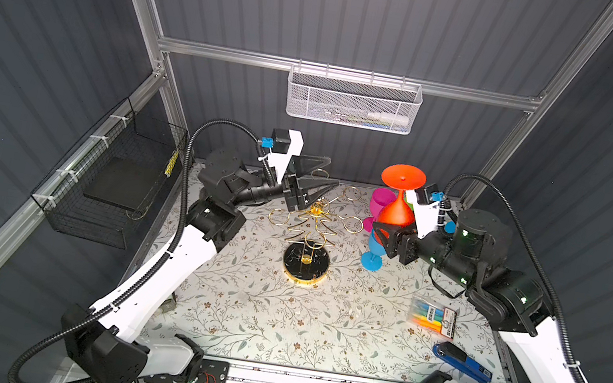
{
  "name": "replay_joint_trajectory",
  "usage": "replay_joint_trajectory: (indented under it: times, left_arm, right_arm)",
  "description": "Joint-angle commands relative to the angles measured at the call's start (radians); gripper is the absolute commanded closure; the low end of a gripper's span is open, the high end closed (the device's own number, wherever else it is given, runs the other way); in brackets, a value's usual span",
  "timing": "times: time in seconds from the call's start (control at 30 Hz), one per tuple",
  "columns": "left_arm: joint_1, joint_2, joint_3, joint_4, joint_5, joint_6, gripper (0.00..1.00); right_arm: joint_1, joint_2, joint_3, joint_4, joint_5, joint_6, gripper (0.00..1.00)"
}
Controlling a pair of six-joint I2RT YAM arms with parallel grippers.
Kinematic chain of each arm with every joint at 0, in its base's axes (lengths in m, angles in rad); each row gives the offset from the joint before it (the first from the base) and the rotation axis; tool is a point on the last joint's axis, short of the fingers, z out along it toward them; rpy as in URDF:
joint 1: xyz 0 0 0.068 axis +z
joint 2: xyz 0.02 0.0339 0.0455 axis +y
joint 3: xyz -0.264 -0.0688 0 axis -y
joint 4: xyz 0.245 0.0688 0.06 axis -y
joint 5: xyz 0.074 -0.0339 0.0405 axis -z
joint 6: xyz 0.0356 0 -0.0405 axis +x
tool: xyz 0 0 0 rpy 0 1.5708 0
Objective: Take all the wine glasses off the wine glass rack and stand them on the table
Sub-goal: 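Hold the red glass with both grippers and rotate it upright above the rack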
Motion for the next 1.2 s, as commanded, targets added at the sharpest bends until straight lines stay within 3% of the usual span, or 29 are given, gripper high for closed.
replay_joint_trajectory:
  times: [0.0, 0.17, 0.5, 1.0, 1.17]
  left_arm:
    - [-0.004, 0.015, -0.06, 0.042, -0.07, 0.266, 0.4]
    - [-0.008, 0.025, -0.099, 0.15, -0.024, 0.398, 0.41]
    - [-0.04, 0.052, -0.052, 0.124, 0.035, 0.553, 0.43]
    - [-0.079, 0.08, -0.005, 0.096, 0.063, 0.577, 0.48]
    - [-0.084, 0.08, 0.001, 0.066, 0.066, 0.597, 0.54]
  right_arm:
    - [0.005, 0.024, 0.027, -0.14, -0.045, 0.065, 0.53]
    - [0.006, 0.08, 0.071, -0.201, -0.07, 0.073, 0.54]
    - [0.017, 0.155, 0.146, -0.239, -0.111, 0.079, 0.55]
    - [0.079, 0.239, 0.195, -0.242, -0.144, 0.097, 0.56]
    - [0.095, 0.262, 0.215, -0.257, -0.141, 0.097, 0.56]
